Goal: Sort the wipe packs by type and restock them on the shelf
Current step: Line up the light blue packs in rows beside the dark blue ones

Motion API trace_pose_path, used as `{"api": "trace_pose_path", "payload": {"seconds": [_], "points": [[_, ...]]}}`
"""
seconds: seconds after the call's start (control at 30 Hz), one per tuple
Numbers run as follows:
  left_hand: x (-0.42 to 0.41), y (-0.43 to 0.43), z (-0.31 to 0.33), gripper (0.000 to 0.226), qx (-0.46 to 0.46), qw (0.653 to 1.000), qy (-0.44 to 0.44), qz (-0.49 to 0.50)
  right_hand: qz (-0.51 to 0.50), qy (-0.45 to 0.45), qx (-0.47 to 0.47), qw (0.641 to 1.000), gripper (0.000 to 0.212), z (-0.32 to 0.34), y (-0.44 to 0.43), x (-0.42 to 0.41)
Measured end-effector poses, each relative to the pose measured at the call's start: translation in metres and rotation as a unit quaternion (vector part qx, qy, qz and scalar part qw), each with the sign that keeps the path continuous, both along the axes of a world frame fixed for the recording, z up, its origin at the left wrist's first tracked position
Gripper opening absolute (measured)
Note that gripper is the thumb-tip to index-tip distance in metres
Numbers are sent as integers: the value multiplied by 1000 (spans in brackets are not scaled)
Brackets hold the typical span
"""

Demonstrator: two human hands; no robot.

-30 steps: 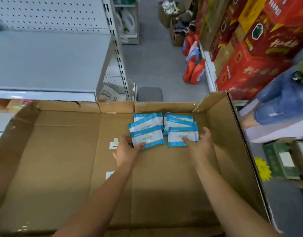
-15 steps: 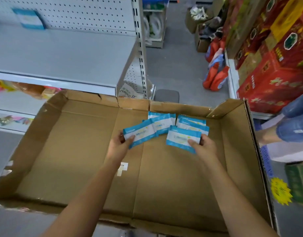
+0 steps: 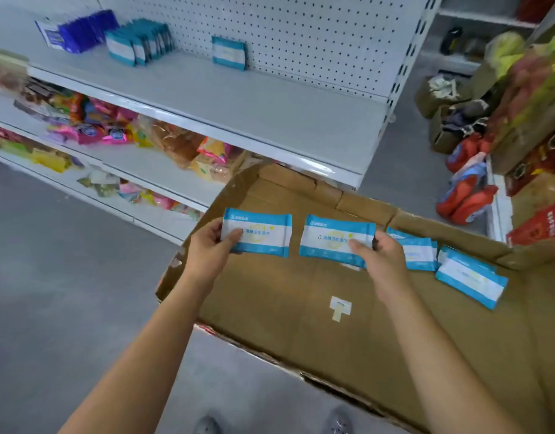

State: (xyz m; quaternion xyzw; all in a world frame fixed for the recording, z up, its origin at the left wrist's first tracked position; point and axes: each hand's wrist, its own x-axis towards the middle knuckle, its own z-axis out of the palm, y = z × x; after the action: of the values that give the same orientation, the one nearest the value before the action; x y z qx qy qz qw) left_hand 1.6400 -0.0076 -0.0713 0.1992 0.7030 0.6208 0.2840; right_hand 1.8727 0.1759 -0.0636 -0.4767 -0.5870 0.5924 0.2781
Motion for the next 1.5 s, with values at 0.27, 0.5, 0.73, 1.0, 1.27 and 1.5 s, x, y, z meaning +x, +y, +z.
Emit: {"api": "trace_pose_path", "payload": {"seconds": [0.27,0.5,0.73,1.0,1.27,1.5], "points": [[-138,-116,25,13,21,998,-34,54,19,41,-19,999,19,33,-113,-157],[-239,-163,45,13,56,994,-31,84,45,83,-3,996,17,61,-145,-270],[-350,-149,58,15,74,993,-22,87,59,109,28,992,15,63,-117,-389],[-468,-79,75,12,61,997,9,36,12,131,13,991,17,62,-62,-492],[-528,13,77,33,93,995,-26,-17,-39,111,39,992,19,73,3,-536],[-589,113,71,16,68,993,-11,-91,-92,96,51,990,21,68,71,-582]]}}
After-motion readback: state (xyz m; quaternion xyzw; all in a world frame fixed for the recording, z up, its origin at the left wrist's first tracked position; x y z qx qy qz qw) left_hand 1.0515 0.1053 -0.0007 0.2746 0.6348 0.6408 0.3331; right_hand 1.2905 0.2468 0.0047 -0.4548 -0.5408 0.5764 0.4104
